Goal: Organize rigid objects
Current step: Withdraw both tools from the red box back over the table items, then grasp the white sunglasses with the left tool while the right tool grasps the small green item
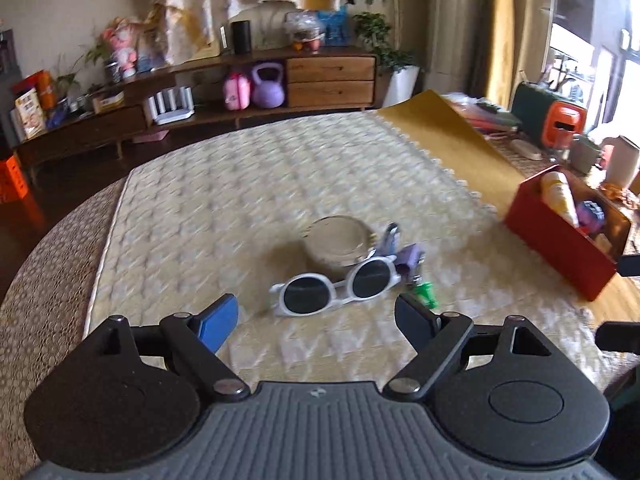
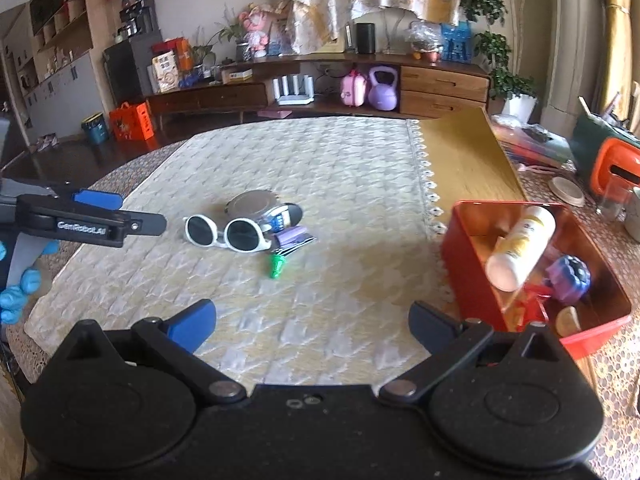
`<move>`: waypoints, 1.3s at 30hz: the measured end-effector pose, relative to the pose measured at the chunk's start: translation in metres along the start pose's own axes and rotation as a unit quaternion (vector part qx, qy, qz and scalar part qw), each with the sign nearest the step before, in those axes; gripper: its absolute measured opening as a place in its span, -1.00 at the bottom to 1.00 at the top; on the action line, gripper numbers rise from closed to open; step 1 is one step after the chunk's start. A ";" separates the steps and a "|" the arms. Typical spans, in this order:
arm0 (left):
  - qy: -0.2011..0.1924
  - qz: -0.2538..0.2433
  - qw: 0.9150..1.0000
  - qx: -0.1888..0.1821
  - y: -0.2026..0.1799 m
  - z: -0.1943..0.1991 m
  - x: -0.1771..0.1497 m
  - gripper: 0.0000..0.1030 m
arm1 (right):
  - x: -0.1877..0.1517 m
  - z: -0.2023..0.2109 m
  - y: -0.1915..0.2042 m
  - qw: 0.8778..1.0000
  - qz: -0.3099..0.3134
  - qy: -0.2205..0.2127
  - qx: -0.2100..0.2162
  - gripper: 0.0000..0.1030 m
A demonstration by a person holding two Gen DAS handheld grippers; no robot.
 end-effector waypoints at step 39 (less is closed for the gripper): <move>-0.001 0.096 0.994 0.043 0.019 -0.090 0.005 0.66 | 0.021 -0.116 0.030 0.996 0.062 0.068 0.024 0.45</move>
Point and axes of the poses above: each gripper's, at about its wrist camera, not at the fingertips, and z roughly against the way its jaws point, y to its left, x to its top, the point moved 10 cm from there along -z, roughly the way its jaws point, and after that the axes turned 8 degrees about y, right-handed, at the moved point
